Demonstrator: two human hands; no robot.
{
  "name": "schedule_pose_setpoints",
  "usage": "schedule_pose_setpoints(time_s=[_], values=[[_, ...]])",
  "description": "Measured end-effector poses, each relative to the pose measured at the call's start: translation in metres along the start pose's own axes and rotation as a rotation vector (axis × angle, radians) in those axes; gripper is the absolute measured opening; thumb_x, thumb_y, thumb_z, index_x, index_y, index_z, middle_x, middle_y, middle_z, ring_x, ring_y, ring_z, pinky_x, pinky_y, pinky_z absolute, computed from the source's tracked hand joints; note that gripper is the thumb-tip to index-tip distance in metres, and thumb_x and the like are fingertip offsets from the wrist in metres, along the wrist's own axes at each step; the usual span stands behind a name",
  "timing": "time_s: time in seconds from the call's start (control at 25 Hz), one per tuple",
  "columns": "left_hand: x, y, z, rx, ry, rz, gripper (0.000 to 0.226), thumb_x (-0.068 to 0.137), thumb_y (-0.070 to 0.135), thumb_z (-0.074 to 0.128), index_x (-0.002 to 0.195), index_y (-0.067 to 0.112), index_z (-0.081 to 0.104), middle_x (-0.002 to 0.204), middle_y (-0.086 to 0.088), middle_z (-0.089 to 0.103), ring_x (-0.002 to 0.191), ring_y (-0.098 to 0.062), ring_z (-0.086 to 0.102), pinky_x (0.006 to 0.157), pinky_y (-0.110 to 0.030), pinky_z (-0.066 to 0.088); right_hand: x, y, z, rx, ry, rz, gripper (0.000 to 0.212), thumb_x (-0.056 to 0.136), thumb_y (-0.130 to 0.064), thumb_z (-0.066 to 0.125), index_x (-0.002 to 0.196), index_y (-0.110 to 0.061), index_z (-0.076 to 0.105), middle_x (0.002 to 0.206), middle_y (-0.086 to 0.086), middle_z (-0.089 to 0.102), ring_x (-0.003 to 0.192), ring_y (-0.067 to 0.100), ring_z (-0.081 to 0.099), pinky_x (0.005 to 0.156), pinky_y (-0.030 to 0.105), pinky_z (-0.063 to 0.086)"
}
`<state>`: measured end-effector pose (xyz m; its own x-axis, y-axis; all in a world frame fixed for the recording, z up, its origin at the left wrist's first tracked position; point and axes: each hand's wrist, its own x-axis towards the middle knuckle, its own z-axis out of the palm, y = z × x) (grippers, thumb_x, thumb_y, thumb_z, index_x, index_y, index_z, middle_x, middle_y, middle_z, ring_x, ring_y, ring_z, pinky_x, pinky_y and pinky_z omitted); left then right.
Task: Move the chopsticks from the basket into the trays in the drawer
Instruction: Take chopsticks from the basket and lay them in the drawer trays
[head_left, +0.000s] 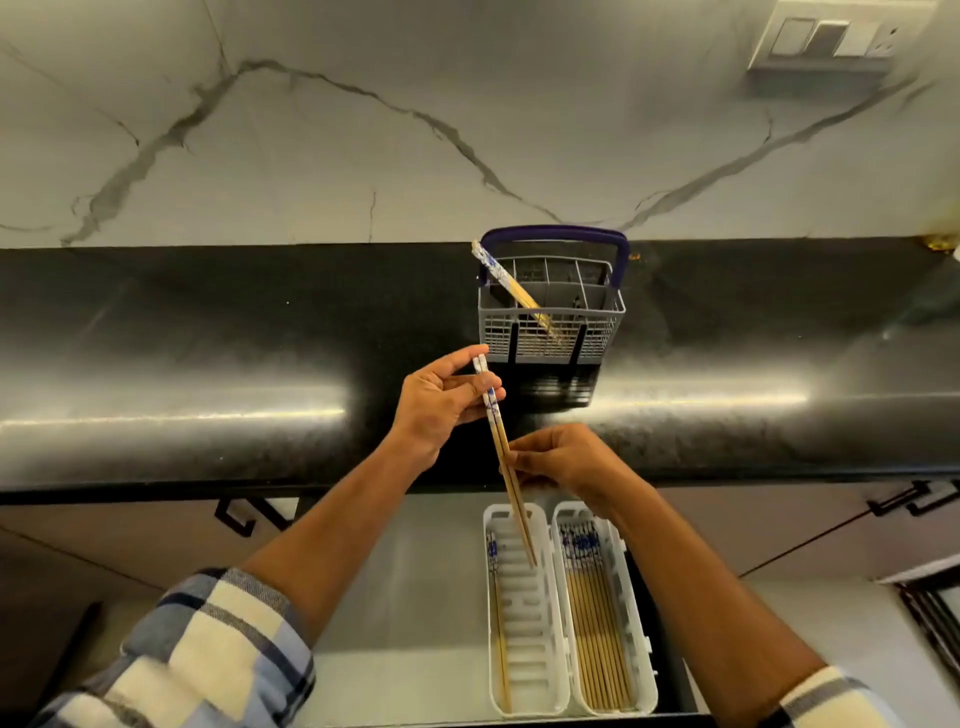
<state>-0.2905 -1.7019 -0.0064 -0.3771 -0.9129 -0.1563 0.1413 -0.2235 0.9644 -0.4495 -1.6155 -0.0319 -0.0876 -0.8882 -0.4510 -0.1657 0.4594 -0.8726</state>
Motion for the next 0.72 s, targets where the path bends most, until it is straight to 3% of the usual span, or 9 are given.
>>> schedule_pose_setpoints(time_s=[0.24, 0.4, 0.56, 0.72], values=[[-0.011, -0.071, -0.003, 0.044, -0.039, -0.106, 0.039, 0.087, 0.001, 0.069, 0.120, 0.021, 0.066, 0.100, -0.018, 0.076, 0.092, -0.027, 0.076, 0.081, -0.036, 0.062, -0.008, 0.063, 0.017, -0.079, -0.013, 0.060, 0.013, 0.093, -0.019, 0.065, 0.102, -0.014, 0.073, 0.092, 0.002, 0.076, 0.088, 0.014, 0.072, 0.085, 0.029, 0.058], [-0.023, -0.113, -0.008, 0.065, -0.077, -0.203, 0.041, 0.087, -0.001, 0.068, 0.125, 0.015, 0.064, 0.099, -0.016, 0.075, 0.094, -0.029, 0.075, 0.084, -0.038, 0.062, -0.015, 0.113, 0.037, -0.041, -0.009, 0.128, 0.009, 0.095, -0.018, 0.062, 0.096, -0.025, 0.068, 0.097, -0.001, 0.074, 0.093, 0.014, 0.071, 0.090, 0.032, 0.057], [-0.035, -0.146, -0.027, 0.077, -0.075, -0.350, 0.042, 0.087, 0.005, 0.070, 0.128, 0.013, 0.063, 0.107, -0.016, 0.075, 0.099, -0.030, 0.073, 0.085, -0.035, 0.061, -0.018, 0.144, 0.059, 0.021, 0.020, 0.196, 0.015, 0.094, -0.013, 0.062, 0.090, -0.025, 0.070, 0.093, -0.003, 0.074, 0.091, 0.013, 0.071, 0.081, 0.025, 0.058], [-0.039, -0.159, -0.055, 0.086, 0.030, -0.483, 0.036, 0.089, 0.015, 0.071, 0.124, 0.013, 0.061, 0.112, -0.015, 0.074, 0.098, -0.024, 0.074, 0.078, -0.026, 0.061, 0.000, 0.173, 0.069, -0.047, 0.138, 0.228, 0.015, 0.094, -0.017, 0.066, 0.089, -0.027, 0.076, 0.087, -0.004, 0.077, 0.087, 0.017, 0.072, 0.084, 0.033, 0.059]])
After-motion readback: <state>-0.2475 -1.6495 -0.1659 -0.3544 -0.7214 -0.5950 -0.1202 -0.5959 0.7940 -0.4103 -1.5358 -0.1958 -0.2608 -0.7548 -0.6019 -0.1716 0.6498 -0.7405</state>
